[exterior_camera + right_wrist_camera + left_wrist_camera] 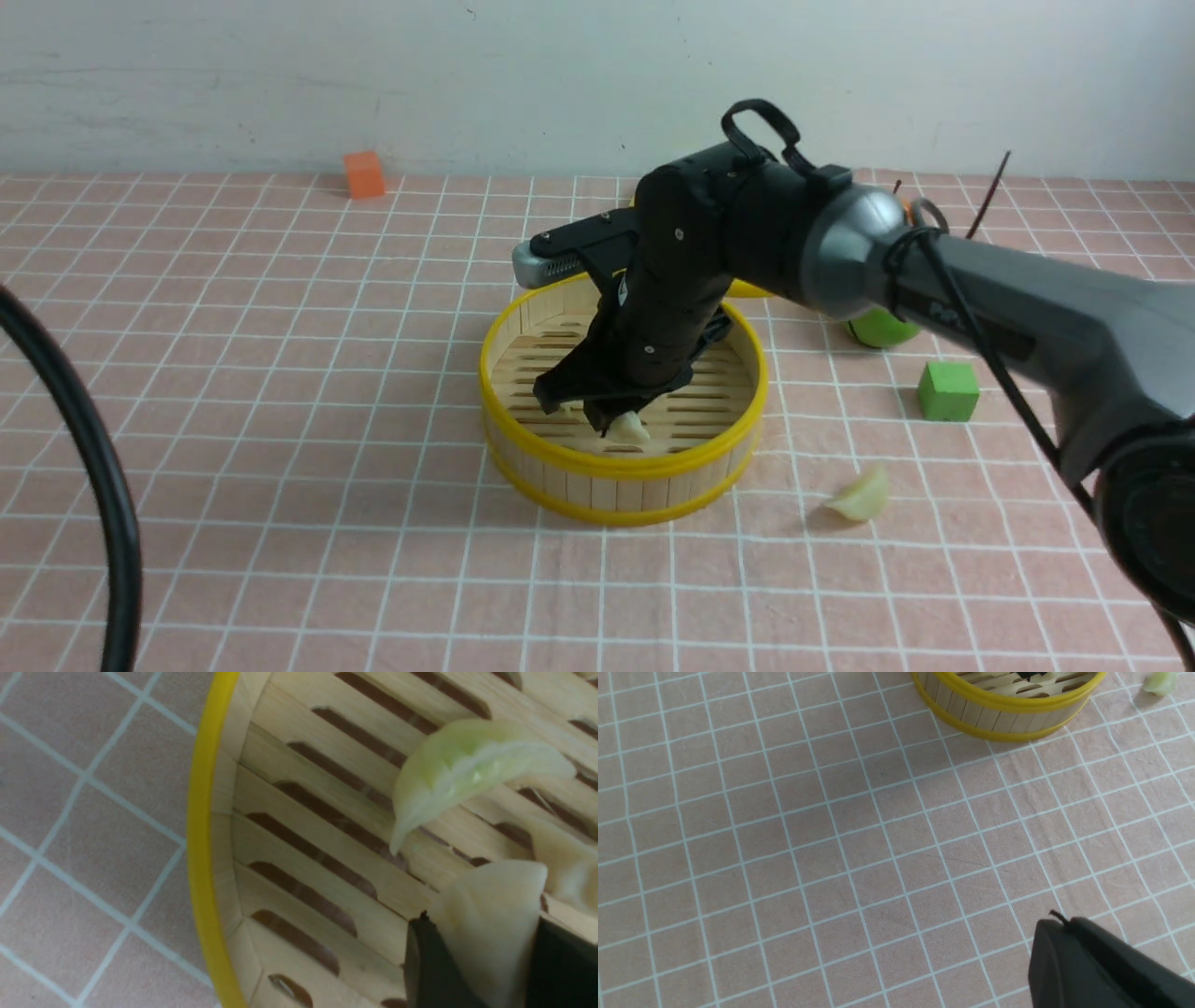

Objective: Put the dumplings into the steamer on the table with the pink tablecloth.
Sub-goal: 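Place the dumpling in the bamboo steamer basket with the right gripper, then reach for and grasp a dumpling lying on the table beside the steamer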

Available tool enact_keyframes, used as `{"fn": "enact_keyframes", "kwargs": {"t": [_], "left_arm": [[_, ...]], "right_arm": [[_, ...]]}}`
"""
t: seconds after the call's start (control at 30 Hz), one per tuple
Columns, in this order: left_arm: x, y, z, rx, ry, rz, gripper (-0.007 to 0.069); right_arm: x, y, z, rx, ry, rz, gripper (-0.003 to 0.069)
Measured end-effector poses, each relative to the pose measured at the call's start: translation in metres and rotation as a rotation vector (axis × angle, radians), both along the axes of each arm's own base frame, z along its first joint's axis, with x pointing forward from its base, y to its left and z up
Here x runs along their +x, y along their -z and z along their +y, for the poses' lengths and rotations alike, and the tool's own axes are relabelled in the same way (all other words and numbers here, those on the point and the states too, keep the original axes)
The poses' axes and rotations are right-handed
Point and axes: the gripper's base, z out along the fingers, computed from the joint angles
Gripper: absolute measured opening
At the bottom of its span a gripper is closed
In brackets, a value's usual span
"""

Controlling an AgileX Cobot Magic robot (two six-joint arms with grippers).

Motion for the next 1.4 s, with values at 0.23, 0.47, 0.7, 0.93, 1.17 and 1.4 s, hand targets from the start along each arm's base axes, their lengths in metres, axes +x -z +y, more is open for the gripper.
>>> {"fn": "enact_keyframes", "kwargs": {"t": [0.23,0.47,0.7,0.93,1.17,1.4], "left_arm": [[0.000,0.000,0.000,-0.001,0.000,-0.001,-0.0014],[0.001,-0.001,0.000,-0.005,0.001,-0.010,-0.0013],[0.002,-0.002,-0.001,-0.015,0.002,-0.030,-0.0011],[0.002,-0.002,-0.001,-0.014,0.002,-0.029,-0.0011],[0.002,-0.002,-0.001,-0.016,0.003,-0.029,-0.0011],[0.002,-0.002,-0.001,-0.016,0.003,-0.029,-0.0006]], "right_arm": [[0.004,0.010,0.003,-0.005,0.000,0.008,0.0282],[-0.013,-0.048,-0.010,-0.088,-0.071,0.063,0.0511],[-0.050,-0.113,-0.040,-0.108,-0.099,-0.025,0.0545],[-0.099,-0.081,-0.097,-0.230,0.027,0.140,0.0534],[-0.085,-0.033,-0.150,-0.094,0.405,0.108,0.0528],[-0.056,0.008,-0.163,0.003,0.589,0.080,0.0528]]}}
